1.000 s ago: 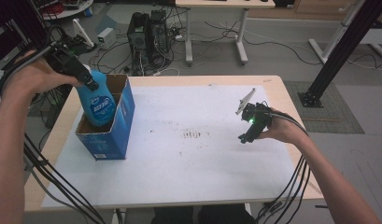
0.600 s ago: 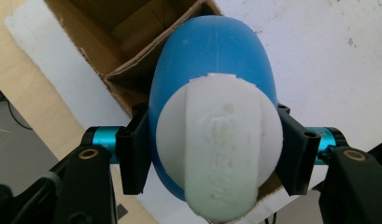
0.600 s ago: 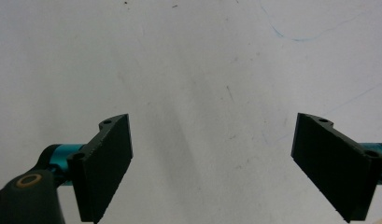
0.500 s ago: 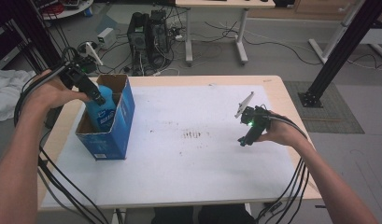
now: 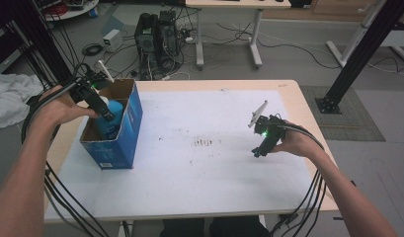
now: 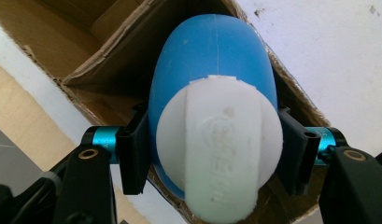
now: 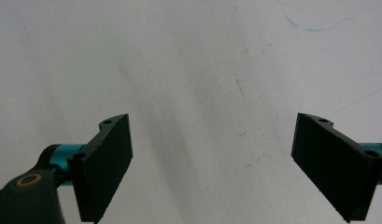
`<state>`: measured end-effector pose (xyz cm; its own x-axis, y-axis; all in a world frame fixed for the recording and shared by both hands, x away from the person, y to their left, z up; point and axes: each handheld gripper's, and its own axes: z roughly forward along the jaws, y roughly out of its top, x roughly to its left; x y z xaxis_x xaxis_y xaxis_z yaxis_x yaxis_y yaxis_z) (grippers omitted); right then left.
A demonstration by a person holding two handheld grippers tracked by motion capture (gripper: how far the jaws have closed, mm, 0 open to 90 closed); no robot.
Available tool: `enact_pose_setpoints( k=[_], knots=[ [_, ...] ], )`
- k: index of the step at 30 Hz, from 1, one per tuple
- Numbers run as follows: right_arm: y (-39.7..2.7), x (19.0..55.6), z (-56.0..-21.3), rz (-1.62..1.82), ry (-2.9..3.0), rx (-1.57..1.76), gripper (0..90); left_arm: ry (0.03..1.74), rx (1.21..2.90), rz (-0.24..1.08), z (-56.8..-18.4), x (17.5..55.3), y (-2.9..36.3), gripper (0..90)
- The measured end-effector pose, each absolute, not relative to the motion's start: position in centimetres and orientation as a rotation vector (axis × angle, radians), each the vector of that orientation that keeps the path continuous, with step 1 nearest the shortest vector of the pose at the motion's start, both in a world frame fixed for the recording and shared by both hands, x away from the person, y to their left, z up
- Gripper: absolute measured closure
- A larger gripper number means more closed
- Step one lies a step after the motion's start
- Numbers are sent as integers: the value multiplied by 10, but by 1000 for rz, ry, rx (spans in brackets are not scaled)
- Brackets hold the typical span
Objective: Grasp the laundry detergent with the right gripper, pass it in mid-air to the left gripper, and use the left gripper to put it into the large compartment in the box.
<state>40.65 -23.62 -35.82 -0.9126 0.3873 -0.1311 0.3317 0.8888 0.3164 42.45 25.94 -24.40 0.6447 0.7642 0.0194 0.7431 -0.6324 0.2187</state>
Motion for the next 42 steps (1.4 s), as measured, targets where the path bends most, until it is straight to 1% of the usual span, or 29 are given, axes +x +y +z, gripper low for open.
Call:
enact_pose_setpoints(
  k=[1,4,7,11,17,24,28,31,33,42],
  knots=[
    [-236,407,-359,427,2869,543,117,1244,2661,167,-246,424,258,386],
    [-237,406,-360,423,2872,543,117,1202,2701,155,-250,425,261,386],
    [-238,406,-361,429,2870,549,117,1191,2690,155,-255,424,262,386],
    [-238,406,-362,425,2872,545,117,1131,2727,165,-259,423,263,386],
    [-238,406,-364,420,2874,548,117,1125,2718,177,-265,421,266,386],
    [-237,405,-364,401,2879,546,117,1073,2758,181,-270,420,266,385],
    [-236,405,-365,410,2876,544,117,1064,2758,179,-271,420,265,385],
    [-236,405,-364,400,2880,541,117,1031,2805,166,-270,421,265,385],
    [-236,404,-365,409,2877,549,117,1033,2801,164,-271,419,264,385],
    [-236,404,-365,407,2876,547,117,994,2876,163,-269,416,257,383]
  ],
)
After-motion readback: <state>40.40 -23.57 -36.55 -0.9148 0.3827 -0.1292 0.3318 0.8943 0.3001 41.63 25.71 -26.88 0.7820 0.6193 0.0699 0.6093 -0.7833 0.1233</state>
